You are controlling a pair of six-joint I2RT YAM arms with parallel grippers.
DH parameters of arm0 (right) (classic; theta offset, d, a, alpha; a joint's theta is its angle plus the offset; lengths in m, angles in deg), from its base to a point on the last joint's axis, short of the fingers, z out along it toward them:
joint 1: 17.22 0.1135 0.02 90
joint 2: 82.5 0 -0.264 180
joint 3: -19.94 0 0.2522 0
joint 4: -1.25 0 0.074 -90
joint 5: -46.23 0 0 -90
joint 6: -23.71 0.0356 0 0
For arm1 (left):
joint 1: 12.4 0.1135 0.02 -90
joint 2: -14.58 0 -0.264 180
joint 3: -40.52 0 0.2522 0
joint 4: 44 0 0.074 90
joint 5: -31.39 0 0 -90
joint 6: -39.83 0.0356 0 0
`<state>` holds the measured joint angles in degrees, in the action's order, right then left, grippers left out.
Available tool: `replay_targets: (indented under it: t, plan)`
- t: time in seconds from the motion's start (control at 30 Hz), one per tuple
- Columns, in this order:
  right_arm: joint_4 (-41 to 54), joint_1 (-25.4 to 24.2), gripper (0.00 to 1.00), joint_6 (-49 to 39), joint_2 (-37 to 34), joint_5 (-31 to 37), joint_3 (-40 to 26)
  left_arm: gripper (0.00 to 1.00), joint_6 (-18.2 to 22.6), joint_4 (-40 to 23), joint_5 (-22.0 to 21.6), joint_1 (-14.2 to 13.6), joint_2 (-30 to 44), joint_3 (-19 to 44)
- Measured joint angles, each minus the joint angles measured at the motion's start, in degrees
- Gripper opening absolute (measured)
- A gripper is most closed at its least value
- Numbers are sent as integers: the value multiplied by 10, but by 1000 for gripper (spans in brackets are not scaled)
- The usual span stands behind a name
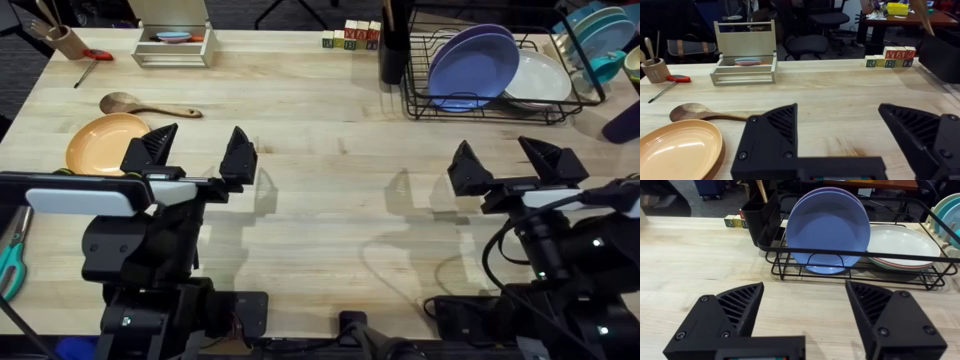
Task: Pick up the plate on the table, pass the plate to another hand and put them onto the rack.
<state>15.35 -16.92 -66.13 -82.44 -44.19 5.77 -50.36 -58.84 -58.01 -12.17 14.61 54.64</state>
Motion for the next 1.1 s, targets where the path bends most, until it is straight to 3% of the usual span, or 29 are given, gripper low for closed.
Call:
replay_targets:
  t: [0.8,0.9,1.1]
  plan:
    - [4,0,996,3,0,2,-1,992,0,-5,0,0,0,5]
    - [31,0,995,4,0,2,-16,992,0,-55,0,0,0,32]
    - [116,0,995,7,-17,2,-101,991,1,-137,0,0,40,159]
